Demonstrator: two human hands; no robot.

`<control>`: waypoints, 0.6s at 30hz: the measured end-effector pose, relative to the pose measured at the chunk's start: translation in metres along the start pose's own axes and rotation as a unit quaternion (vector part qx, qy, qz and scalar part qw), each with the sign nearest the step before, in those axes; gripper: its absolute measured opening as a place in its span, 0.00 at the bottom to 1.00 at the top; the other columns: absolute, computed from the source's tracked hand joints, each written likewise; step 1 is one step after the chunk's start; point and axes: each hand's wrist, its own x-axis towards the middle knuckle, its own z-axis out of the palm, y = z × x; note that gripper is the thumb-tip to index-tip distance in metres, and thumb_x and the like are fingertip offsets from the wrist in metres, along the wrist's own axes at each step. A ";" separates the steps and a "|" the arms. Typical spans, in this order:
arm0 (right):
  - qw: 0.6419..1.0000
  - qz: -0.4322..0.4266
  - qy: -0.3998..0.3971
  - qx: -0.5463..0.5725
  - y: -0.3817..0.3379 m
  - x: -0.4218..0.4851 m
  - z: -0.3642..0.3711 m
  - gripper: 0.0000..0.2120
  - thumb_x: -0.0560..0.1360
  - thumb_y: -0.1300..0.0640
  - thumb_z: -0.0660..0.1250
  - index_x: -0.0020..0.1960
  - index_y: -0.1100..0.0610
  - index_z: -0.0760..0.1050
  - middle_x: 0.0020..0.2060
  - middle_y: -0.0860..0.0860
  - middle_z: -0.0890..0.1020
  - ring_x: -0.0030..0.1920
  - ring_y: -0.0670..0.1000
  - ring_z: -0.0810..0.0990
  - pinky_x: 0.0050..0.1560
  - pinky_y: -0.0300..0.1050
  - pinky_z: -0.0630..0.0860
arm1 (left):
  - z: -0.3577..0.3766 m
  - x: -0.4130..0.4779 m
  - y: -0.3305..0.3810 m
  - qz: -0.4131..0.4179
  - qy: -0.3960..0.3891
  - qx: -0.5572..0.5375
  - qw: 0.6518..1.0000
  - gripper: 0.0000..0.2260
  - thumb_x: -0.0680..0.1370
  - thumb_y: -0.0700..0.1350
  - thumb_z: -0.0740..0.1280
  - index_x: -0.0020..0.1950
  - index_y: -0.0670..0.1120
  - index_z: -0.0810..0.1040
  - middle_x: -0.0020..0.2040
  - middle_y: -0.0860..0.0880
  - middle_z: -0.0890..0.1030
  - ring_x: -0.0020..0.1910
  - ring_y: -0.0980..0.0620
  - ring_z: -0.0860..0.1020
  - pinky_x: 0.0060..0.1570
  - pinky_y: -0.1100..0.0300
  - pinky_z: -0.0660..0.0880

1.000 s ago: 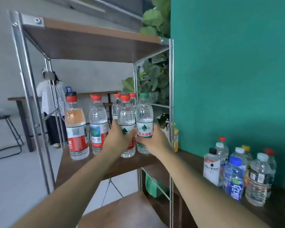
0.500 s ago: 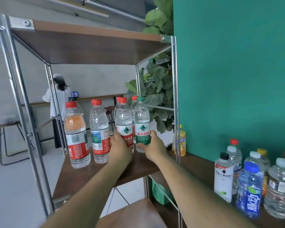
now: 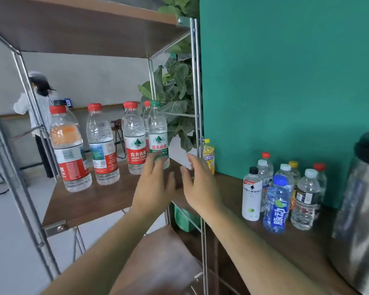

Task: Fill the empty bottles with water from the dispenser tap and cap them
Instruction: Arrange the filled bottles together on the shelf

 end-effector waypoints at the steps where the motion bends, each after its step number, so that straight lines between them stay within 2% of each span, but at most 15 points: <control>1: 1.000 0.000 0.016 -0.007 0.006 -0.009 -0.011 0.22 0.86 0.50 0.59 0.79 0.53 0.67 0.72 0.48 0.74 0.72 0.48 0.73 0.70 0.49 0.73 | 0.011 -0.005 0.011 0.035 -0.008 -0.026 0.999 0.19 0.81 0.41 0.68 0.71 0.40 0.72 0.73 0.46 0.69 0.70 0.49 0.71 0.66 0.60 0.70; 3: 0.998 0.005 0.051 -0.020 0.020 -0.026 -0.033 0.21 0.86 0.50 0.60 0.77 0.55 0.70 0.70 0.50 0.77 0.69 0.49 0.76 0.68 0.47 0.74 | 0.036 -0.013 0.034 0.074 -0.025 -0.087 0.993 0.18 0.81 0.40 0.68 0.70 0.40 0.73 0.72 0.48 0.70 0.68 0.51 0.74 0.67 0.61 0.71; 6: 0.992 0.010 0.118 -0.054 0.046 -0.046 -0.065 0.19 0.85 0.52 0.62 0.74 0.56 0.73 0.66 0.50 0.79 0.65 0.49 0.77 0.66 0.41 0.72 | 0.078 -0.019 0.064 0.083 -0.080 -0.135 0.984 0.19 0.82 0.41 0.67 0.73 0.41 0.72 0.73 0.48 0.69 0.73 0.52 0.68 0.72 0.60 0.67; 8: 0.982 0.036 0.155 -0.097 0.074 -0.055 -0.084 0.18 0.85 0.53 0.63 0.73 0.57 0.73 0.65 0.52 0.79 0.67 0.52 0.76 0.67 0.44 0.71 | 0.109 -0.021 0.079 0.073 -0.119 -0.149 0.979 0.21 0.81 0.43 0.67 0.74 0.42 0.70 0.74 0.48 0.68 0.74 0.52 0.68 0.71 0.62 0.65; 11: 0.966 0.107 0.188 -0.143 0.123 -0.066 -0.103 0.20 0.83 0.53 0.66 0.73 0.58 0.71 0.66 0.54 0.77 0.69 0.56 0.73 0.71 0.49 0.69 | 0.154 -0.022 0.094 0.003 -0.175 -0.177 0.969 0.26 0.81 0.46 0.68 0.77 0.42 0.65 0.74 0.47 0.66 0.74 0.51 0.68 0.70 0.66 0.61; 14: 0.952 0.184 0.187 -0.156 0.170 -0.076 -0.105 0.25 0.80 0.53 0.69 0.73 0.60 0.69 0.67 0.56 0.73 0.70 0.59 0.69 0.72 0.57 0.71 | 0.198 -0.020 0.099 -0.095 -0.240 -0.195 0.946 0.34 0.81 0.50 0.69 0.81 0.43 0.57 0.78 0.46 0.60 0.77 0.48 0.64 0.72 0.56 0.64; 18: 0.933 0.280 0.173 -0.147 0.222 -0.078 -0.095 0.36 0.77 0.49 0.74 0.78 0.60 0.63 0.71 0.56 0.70 0.74 0.57 0.67 0.74 0.56 0.69 | 0.251 -0.009 0.097 -0.178 -0.305 -0.215 0.910 0.42 0.79 0.51 0.72 0.83 0.45 0.49 0.81 0.45 0.55 0.78 0.43 0.64 0.73 0.46 0.67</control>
